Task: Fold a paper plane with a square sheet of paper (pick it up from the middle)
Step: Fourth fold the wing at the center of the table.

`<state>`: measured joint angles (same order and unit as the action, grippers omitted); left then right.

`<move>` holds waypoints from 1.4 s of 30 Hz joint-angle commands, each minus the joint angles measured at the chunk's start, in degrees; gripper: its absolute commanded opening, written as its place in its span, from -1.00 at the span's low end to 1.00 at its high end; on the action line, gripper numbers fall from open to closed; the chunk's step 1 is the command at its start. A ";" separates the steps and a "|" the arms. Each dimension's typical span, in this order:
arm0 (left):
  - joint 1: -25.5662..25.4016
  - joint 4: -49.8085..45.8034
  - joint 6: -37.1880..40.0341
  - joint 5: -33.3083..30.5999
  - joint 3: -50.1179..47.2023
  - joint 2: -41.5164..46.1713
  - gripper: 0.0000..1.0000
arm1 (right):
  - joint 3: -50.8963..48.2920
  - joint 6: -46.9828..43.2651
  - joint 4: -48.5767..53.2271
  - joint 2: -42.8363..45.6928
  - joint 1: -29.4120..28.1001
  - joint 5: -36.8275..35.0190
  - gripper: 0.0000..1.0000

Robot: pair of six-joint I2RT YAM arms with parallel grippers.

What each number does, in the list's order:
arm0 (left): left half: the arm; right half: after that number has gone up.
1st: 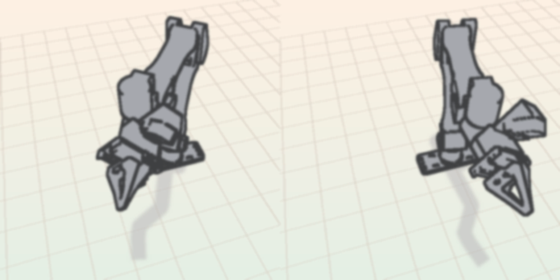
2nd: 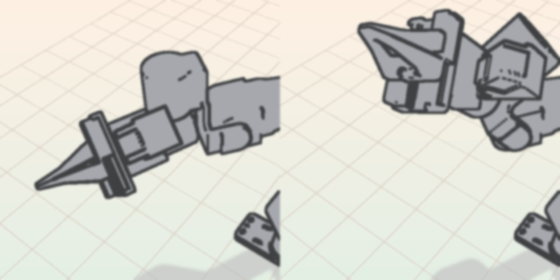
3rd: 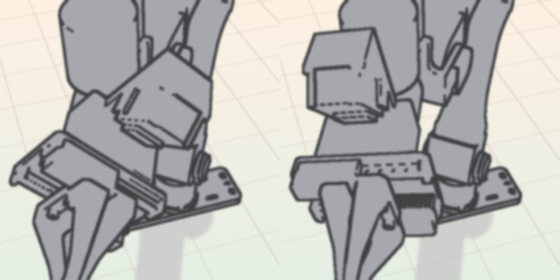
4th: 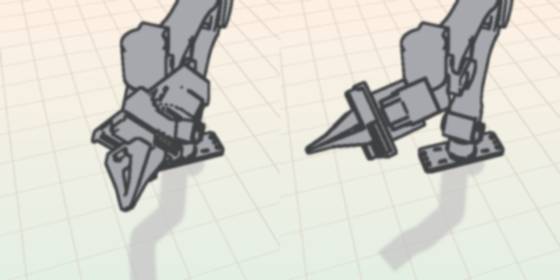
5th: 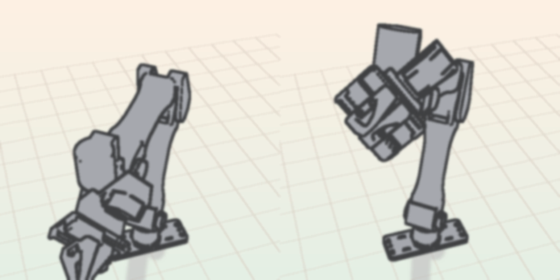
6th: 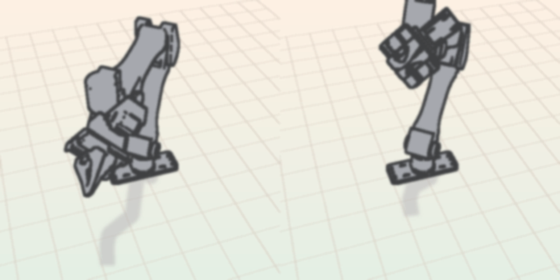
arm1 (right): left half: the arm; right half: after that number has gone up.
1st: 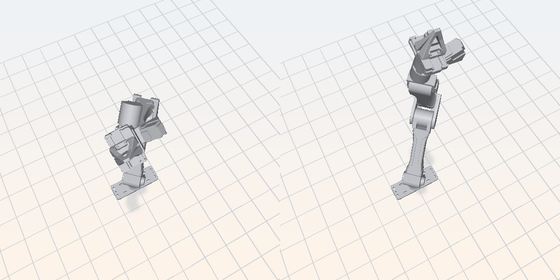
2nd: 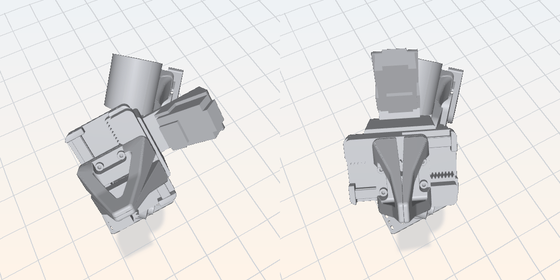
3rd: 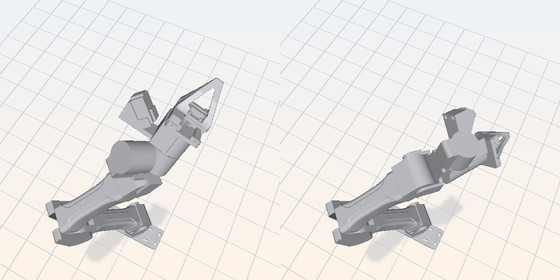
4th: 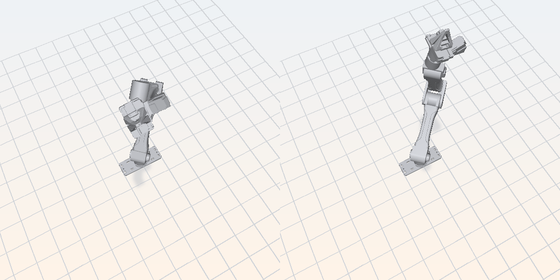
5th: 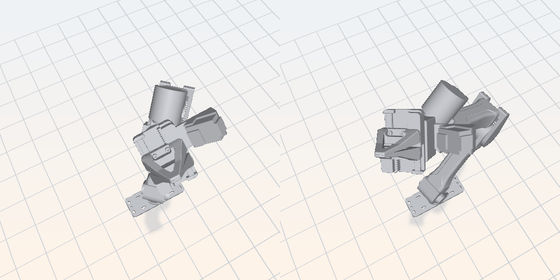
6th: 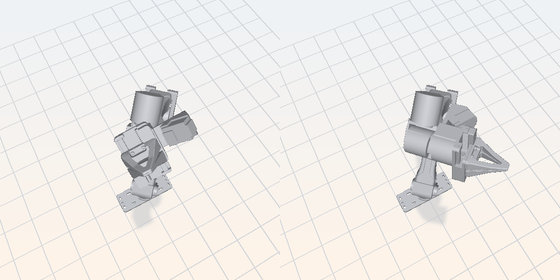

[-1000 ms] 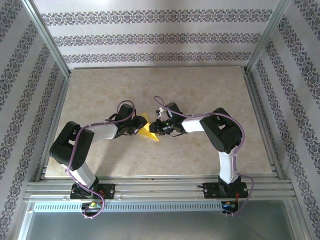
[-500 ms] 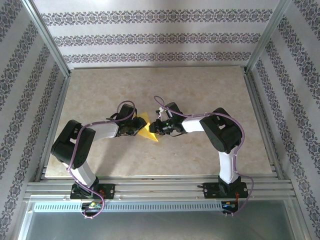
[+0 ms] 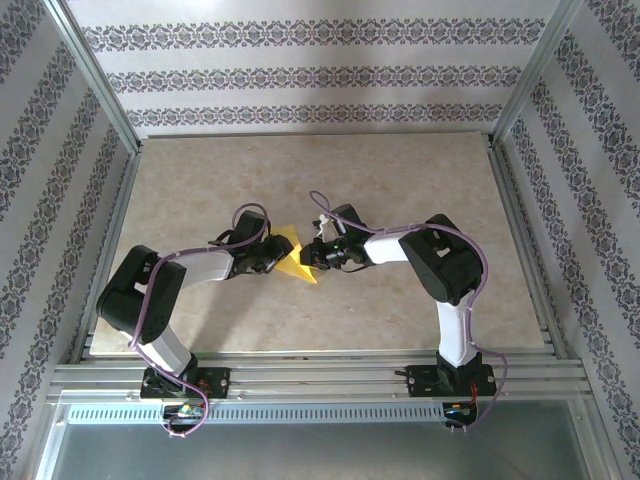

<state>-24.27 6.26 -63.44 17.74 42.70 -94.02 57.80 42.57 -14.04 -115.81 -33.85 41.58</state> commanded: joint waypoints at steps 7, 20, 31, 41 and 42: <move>0.41 2.14 1.74 2.32 1.21 -1.85 -0.05 | -0.06 -0.73 4.99 -3.59 -0.58 -0.63 -0.70; 0.42 -8.76 2.80 -0.24 5.29 -5.75 0.00 | -0.24 -1.04 5.30 -3.39 -0.61 -0.89 -0.65; 0.40 -14.23 2.79 -2.46 5.89 -6.85 -0.10 | -2.39 -2.79 1.69 4.89 1.47 -1.31 -0.17; 0.40 -15.29 1.83 -2.83 6.65 -8.36 -0.15 | -6.55 -10.17 2.18 13.33 3.90 -2.19 -0.44; 0.40 -15.52 1.83 -2.94 6.77 -8.46 -0.16 | -6.09 -10.30 2.18 12.64 3.75 -1.09 -0.51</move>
<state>-24.27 -2.66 -61.76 17.52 49.98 -99.44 51.27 35.83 -12.95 -102.50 -29.47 38.76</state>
